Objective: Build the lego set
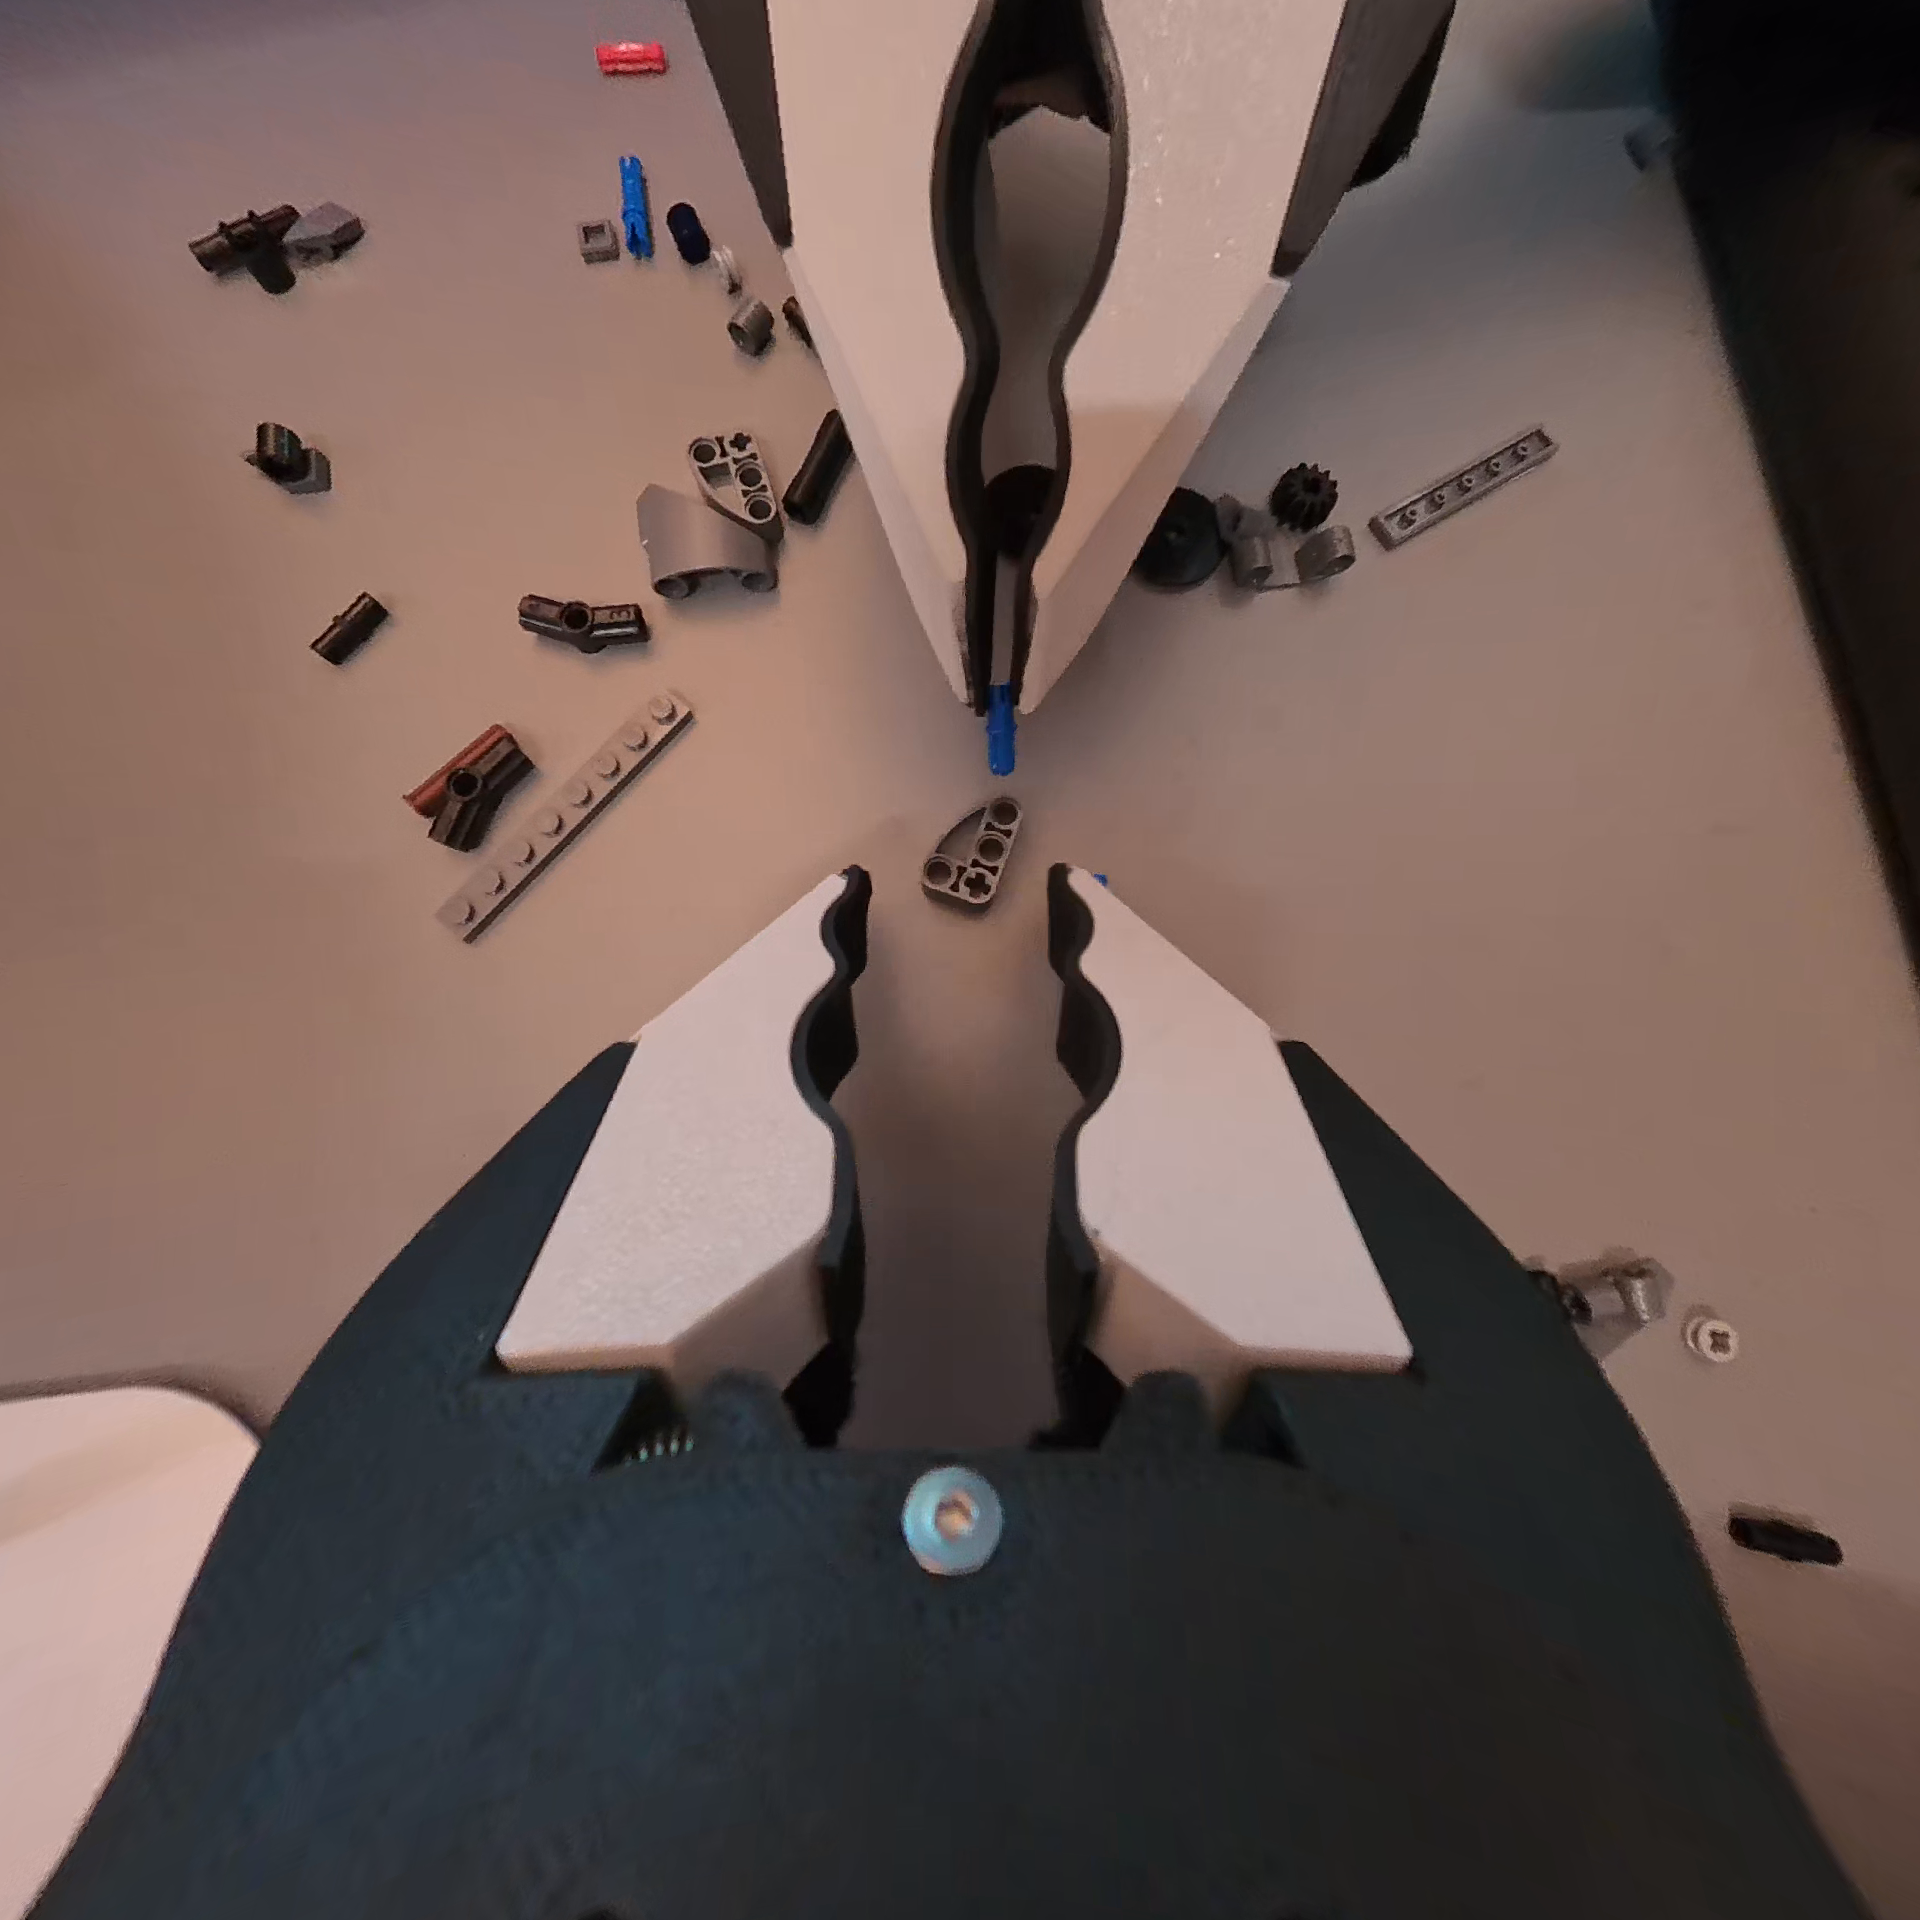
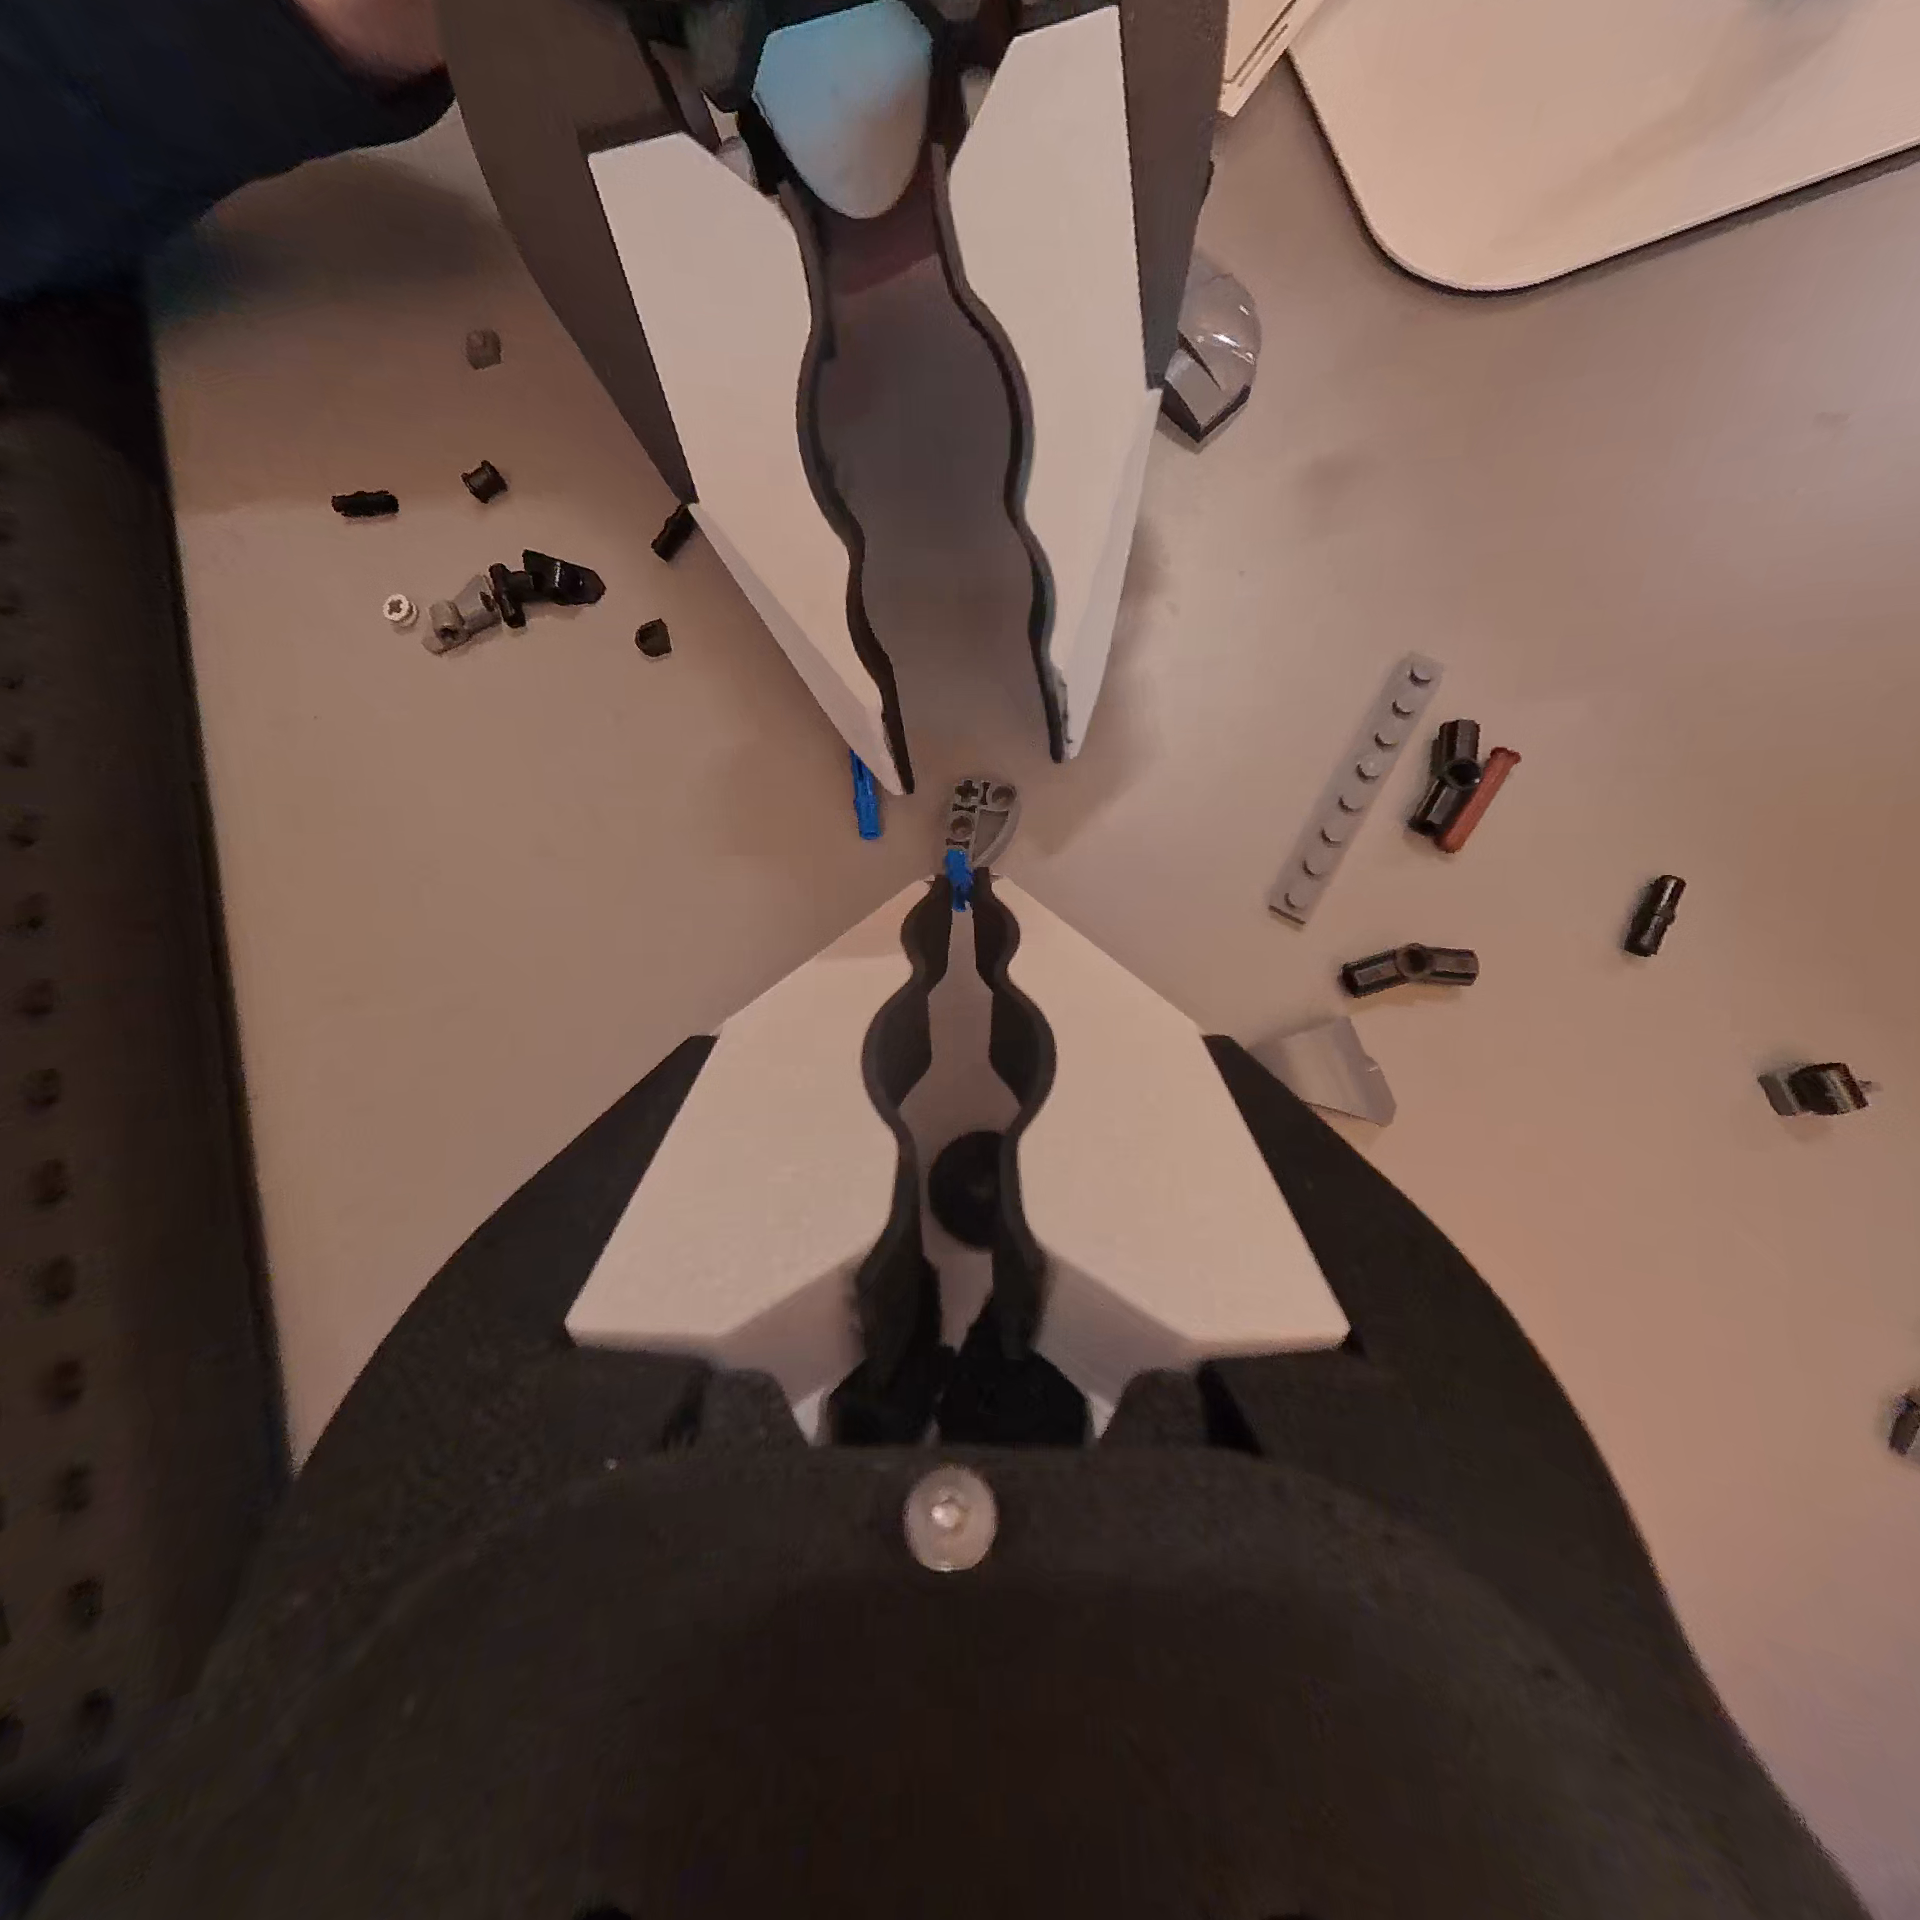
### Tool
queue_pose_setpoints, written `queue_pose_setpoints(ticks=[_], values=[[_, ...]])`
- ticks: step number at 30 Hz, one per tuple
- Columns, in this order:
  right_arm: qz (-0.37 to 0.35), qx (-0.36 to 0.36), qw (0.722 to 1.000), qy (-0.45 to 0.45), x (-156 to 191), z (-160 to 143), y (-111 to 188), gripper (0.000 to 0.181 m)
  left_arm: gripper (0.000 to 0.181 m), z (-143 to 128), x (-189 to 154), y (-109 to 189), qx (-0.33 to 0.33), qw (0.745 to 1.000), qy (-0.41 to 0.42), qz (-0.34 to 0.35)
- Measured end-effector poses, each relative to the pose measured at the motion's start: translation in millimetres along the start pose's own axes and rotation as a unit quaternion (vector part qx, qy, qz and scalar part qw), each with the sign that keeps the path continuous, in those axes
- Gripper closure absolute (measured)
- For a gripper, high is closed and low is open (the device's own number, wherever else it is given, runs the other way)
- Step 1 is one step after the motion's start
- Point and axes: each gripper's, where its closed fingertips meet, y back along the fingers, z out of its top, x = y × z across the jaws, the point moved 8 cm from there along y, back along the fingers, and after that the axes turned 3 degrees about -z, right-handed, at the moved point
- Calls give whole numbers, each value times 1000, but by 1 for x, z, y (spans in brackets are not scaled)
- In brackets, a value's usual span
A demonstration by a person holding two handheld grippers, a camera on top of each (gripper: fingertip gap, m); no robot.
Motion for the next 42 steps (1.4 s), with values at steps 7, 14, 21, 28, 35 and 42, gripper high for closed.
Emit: queue_pose_setpoints(ticks=[7,14,21,28,35,42], values=[[-9,11,1000,1,-2,-2,0,179,154,0,-2,-11,14,1000,-4,-3],[-17,21,1000,3,-3,-5,0,179,165,9,-6,-20,18,1000,-10,-2],[-24,20,1000,1,-6,-8,3,179,165,13,-4,-21,27,999,7,15],[-29,21,999,2,-7,-10,5,179,152,12,-12,-17,47,998,22,-24],[-31,26,999,6,-6,-11,7,179,158,9,-21,-14,55,996,14,-68],[-28,40,998,30,1,-10,7,179,167,7,-17,-13,54,997,7,-52]])
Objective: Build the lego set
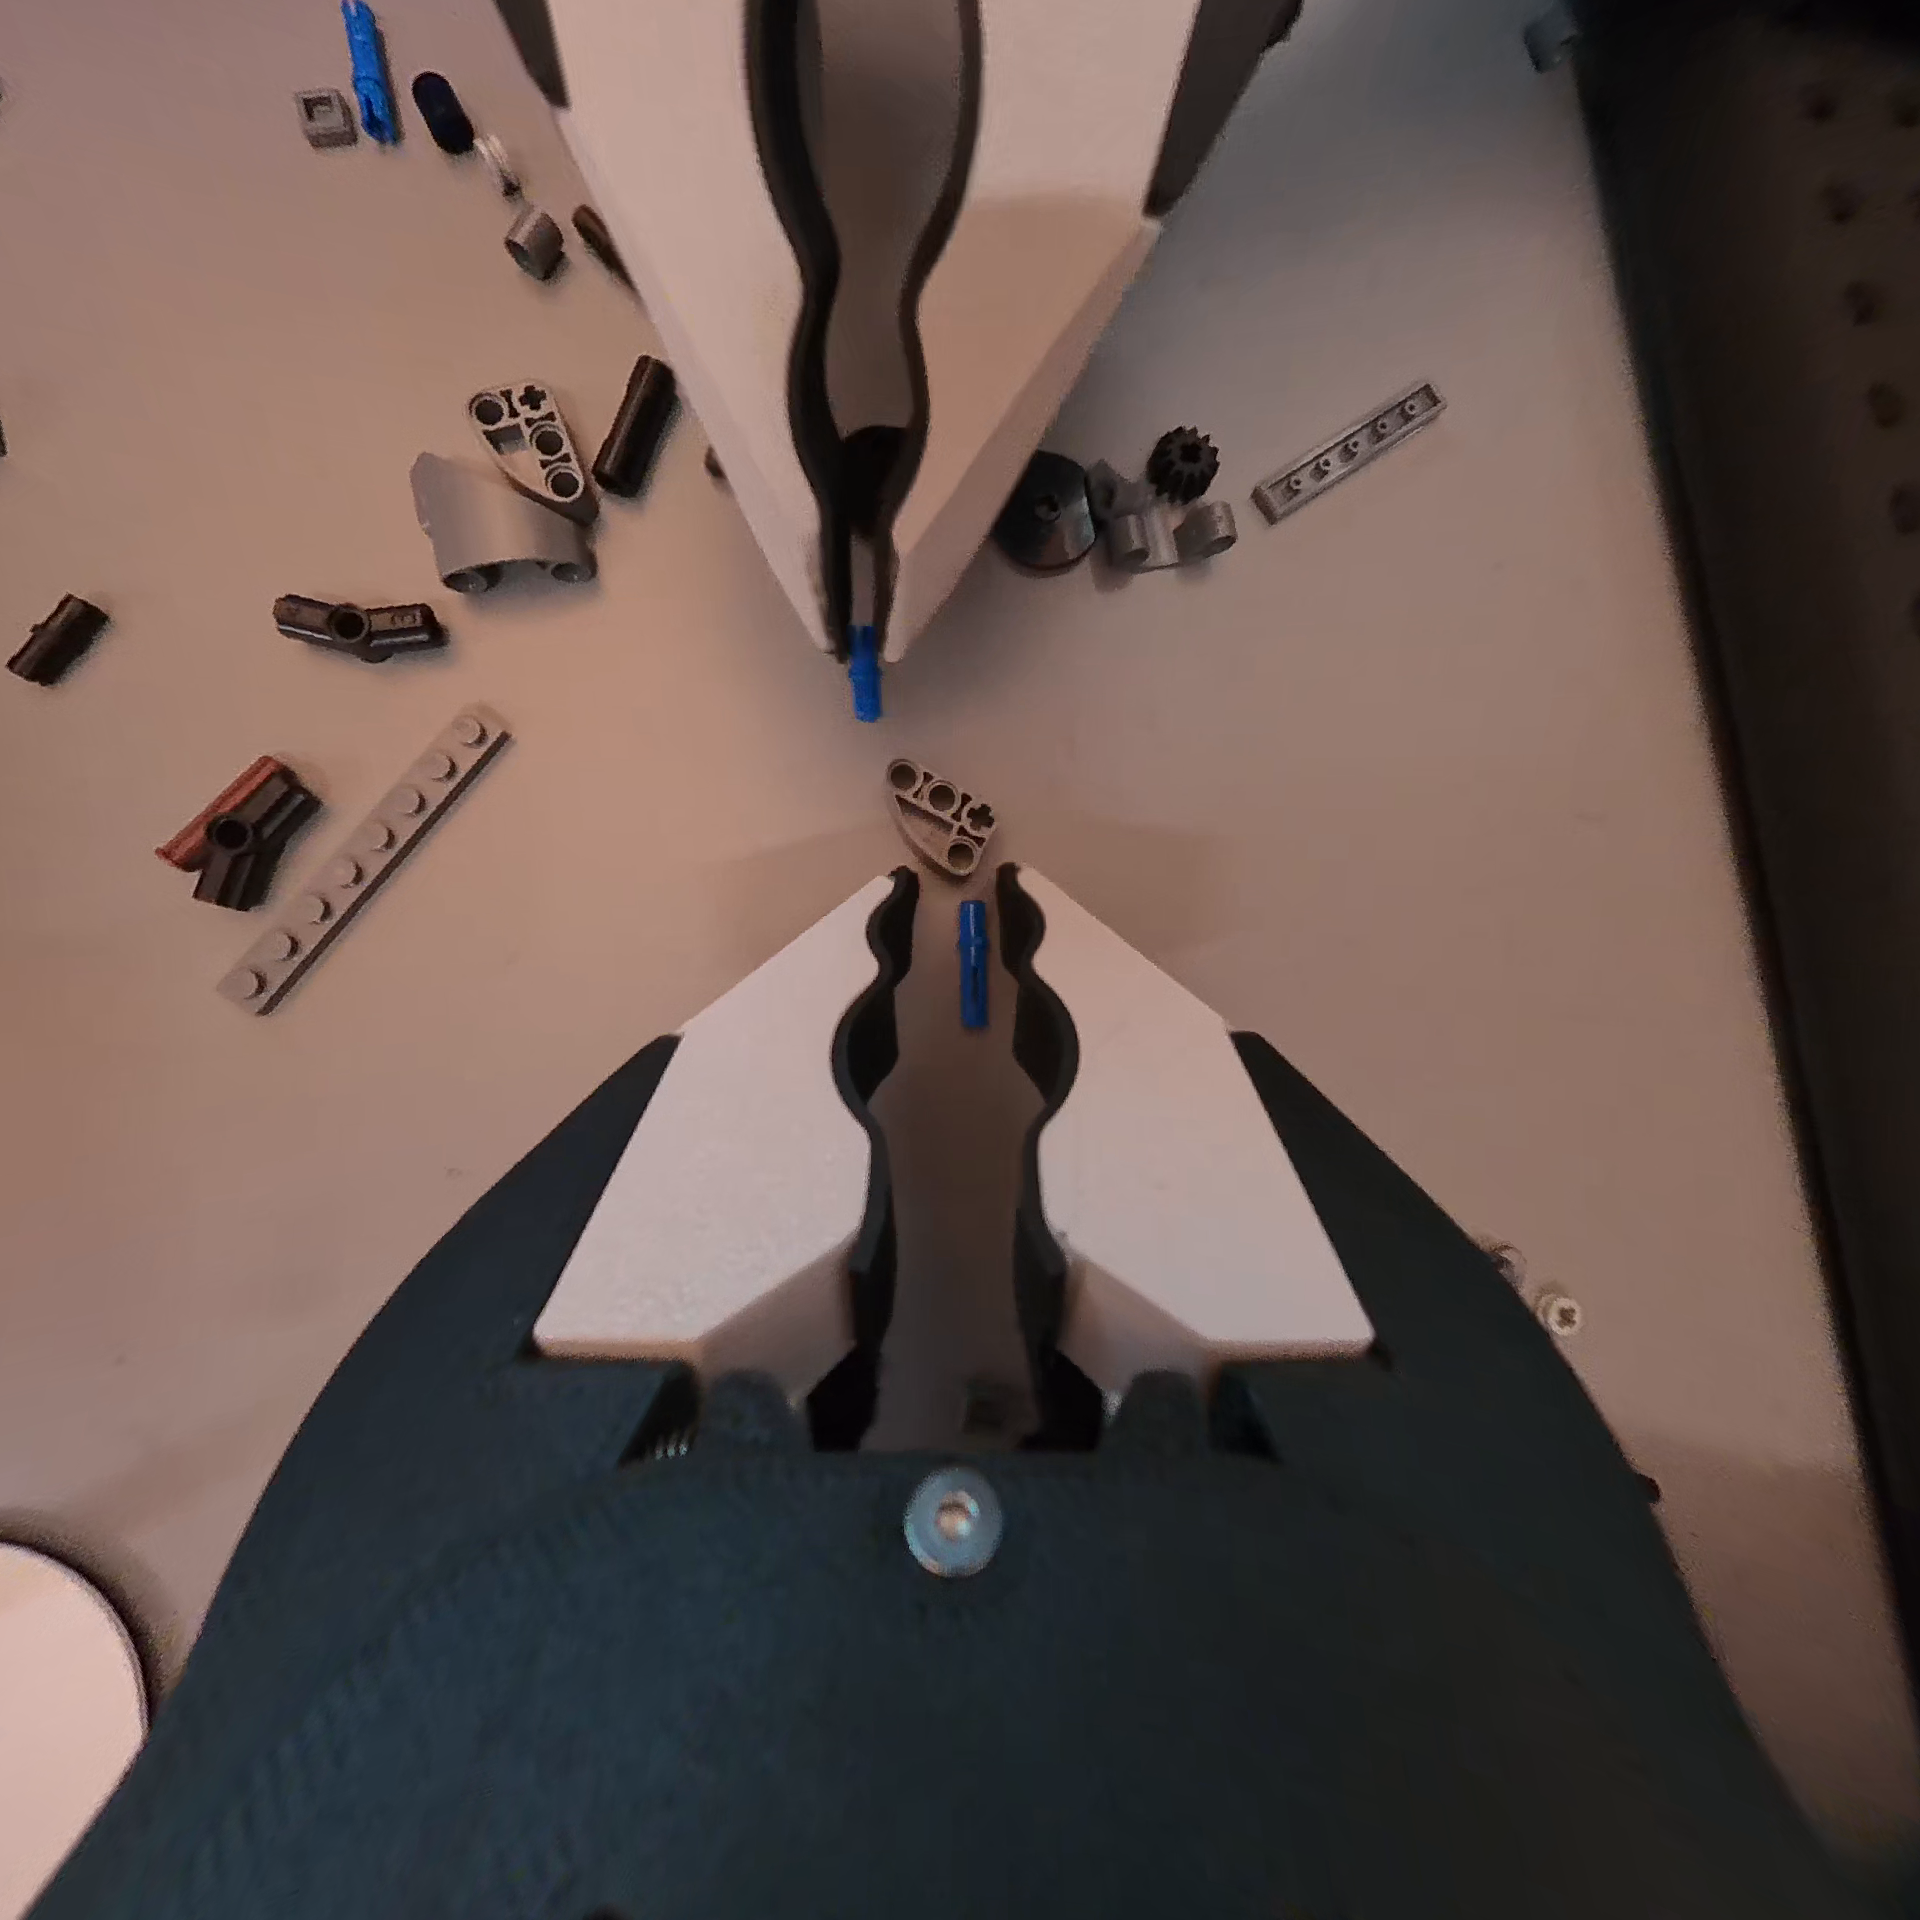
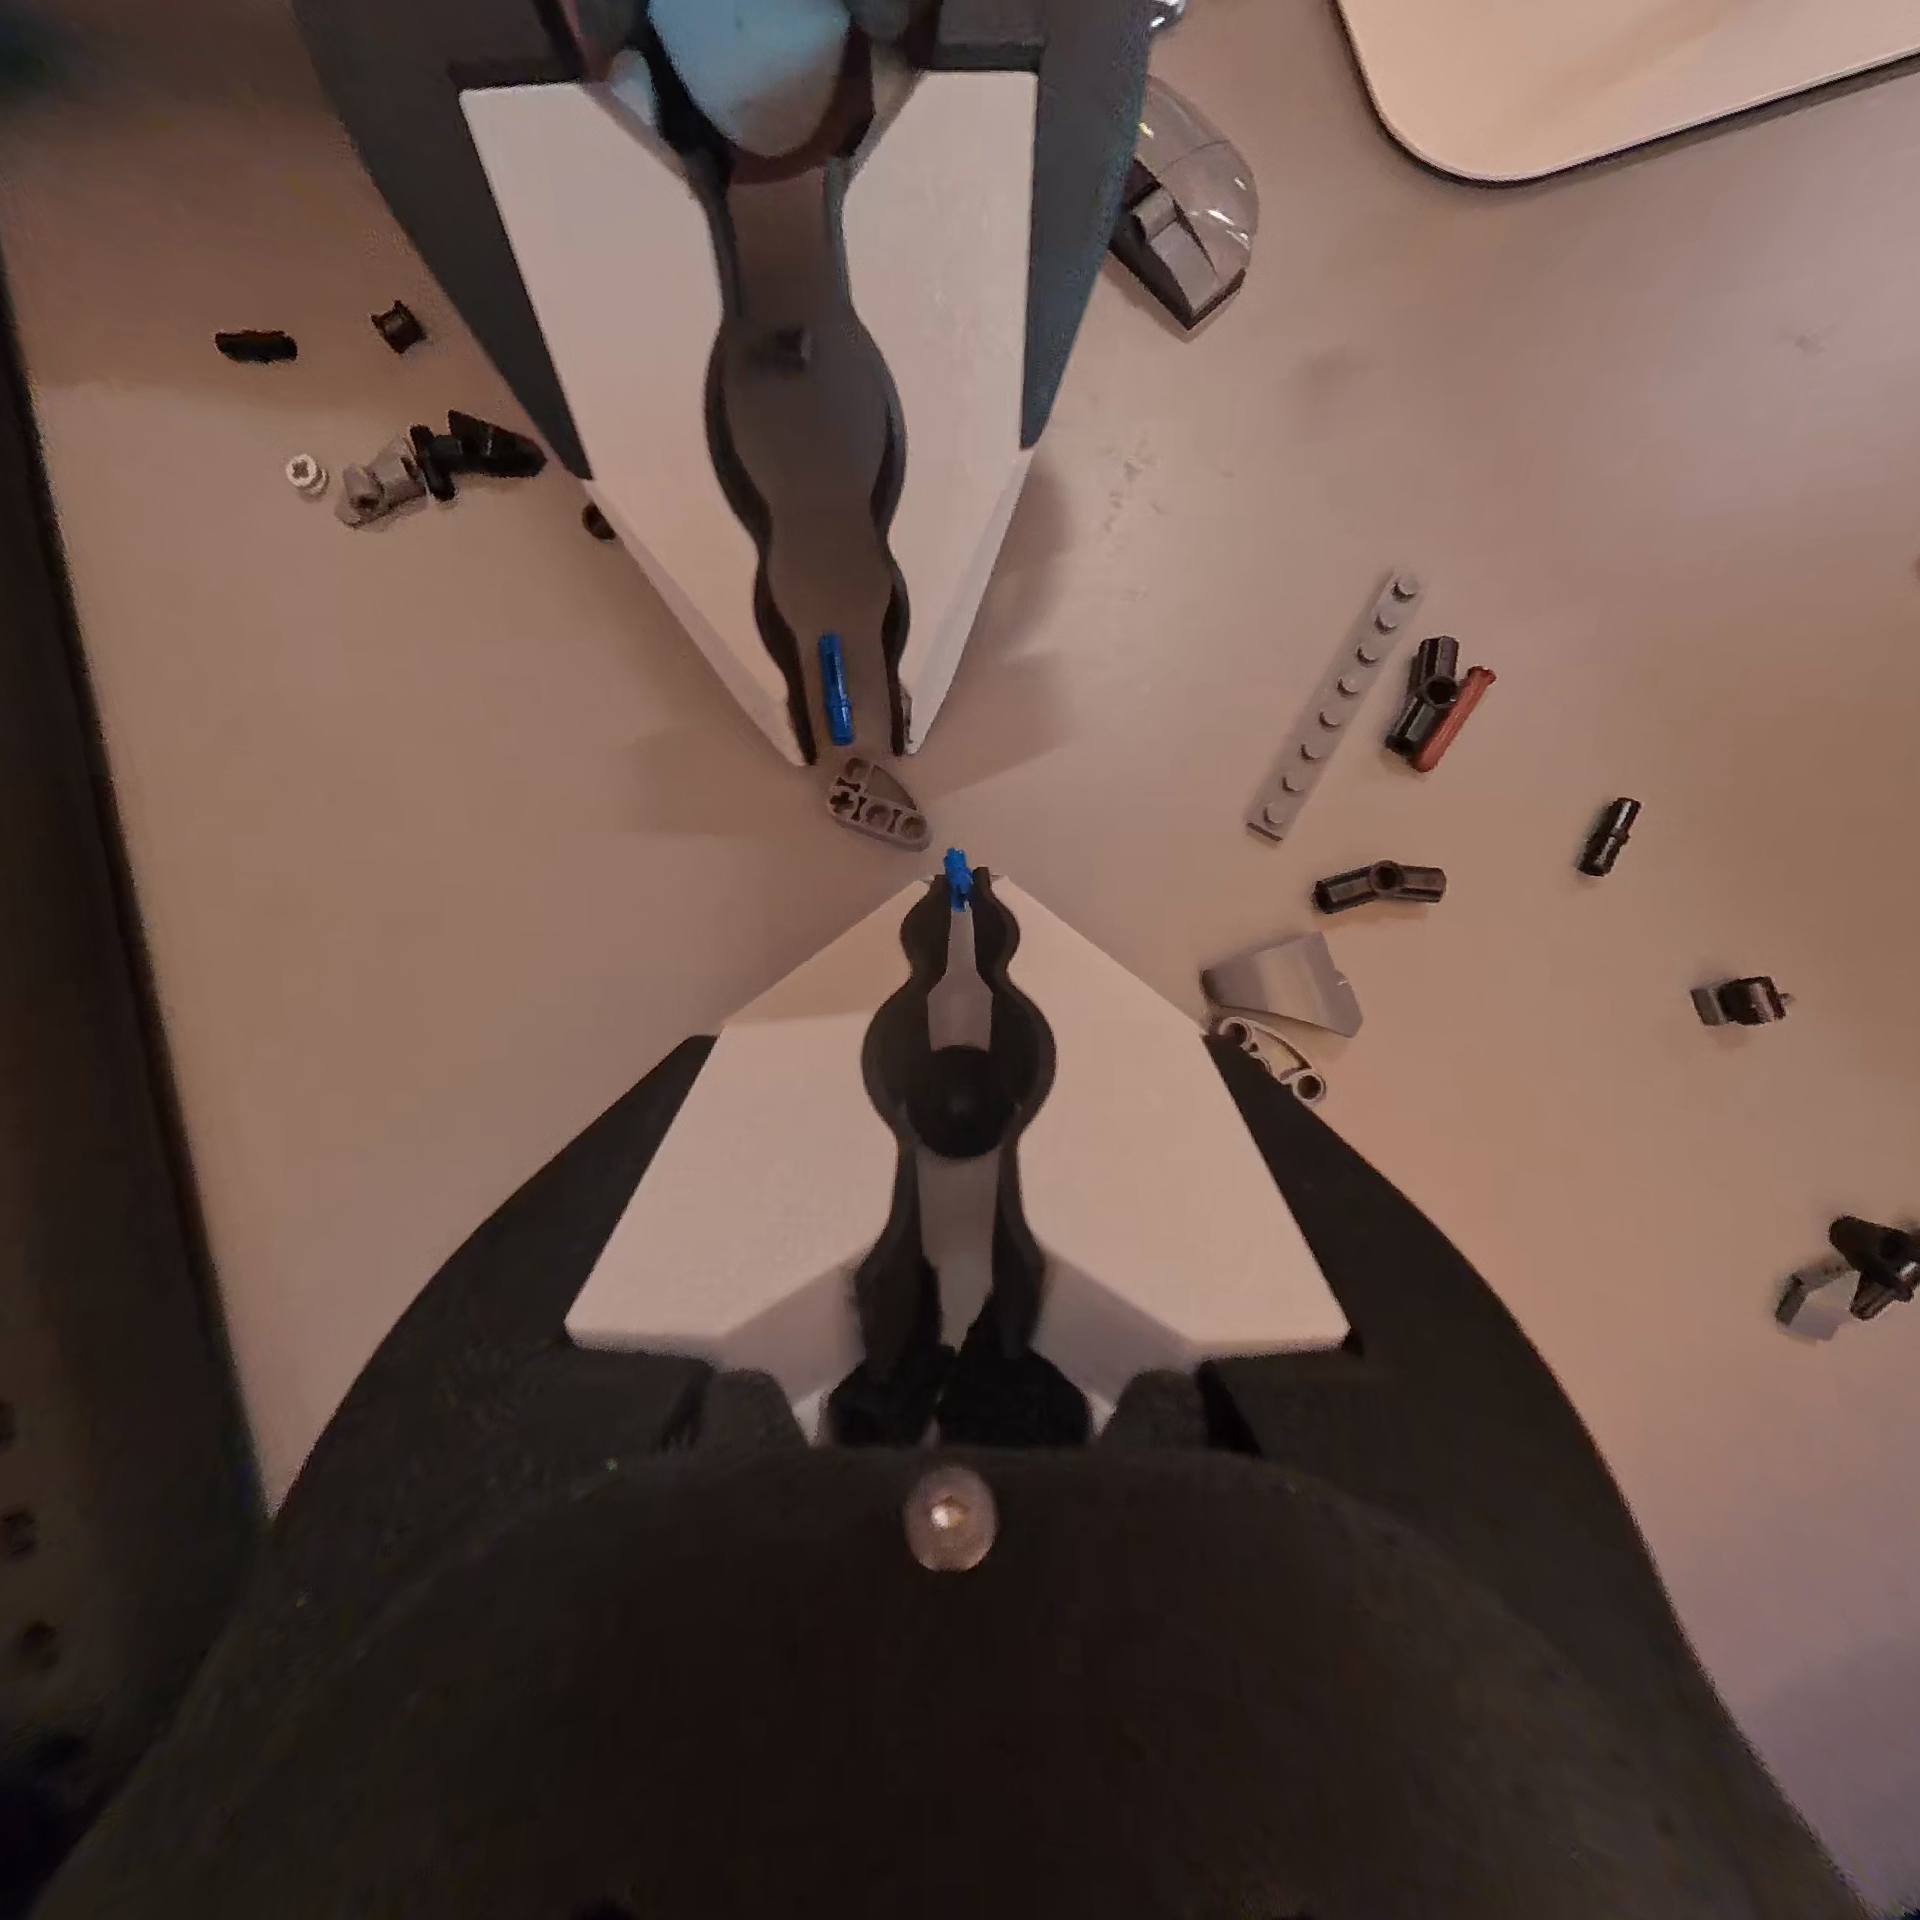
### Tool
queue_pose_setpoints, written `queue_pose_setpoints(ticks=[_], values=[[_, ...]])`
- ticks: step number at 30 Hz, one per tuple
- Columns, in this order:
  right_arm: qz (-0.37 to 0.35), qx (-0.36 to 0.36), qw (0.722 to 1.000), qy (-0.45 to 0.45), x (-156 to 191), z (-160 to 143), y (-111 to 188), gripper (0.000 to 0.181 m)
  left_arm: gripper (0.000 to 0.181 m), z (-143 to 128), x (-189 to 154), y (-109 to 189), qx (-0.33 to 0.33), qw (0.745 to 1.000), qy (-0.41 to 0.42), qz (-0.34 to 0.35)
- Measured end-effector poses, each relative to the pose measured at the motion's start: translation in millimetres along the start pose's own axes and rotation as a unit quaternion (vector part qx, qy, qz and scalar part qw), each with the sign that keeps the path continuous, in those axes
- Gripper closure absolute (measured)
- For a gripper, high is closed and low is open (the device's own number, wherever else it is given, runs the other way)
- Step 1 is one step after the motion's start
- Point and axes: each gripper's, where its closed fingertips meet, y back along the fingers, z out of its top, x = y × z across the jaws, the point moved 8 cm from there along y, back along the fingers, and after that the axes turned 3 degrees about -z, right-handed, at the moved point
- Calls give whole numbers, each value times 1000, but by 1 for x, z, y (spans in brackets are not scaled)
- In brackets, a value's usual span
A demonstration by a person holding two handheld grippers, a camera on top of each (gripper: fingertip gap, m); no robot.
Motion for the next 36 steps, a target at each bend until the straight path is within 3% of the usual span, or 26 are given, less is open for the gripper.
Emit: queue_pose_setpoints(ticks=[14,36], values=[[-15,56,995,85,19,4,-11,179,176,4,-1,-5,-7,1000,-7,-6],[-53,77,986,140,31,12,-8,179,180,5,0,-7,-12,1000,-4,-10]])
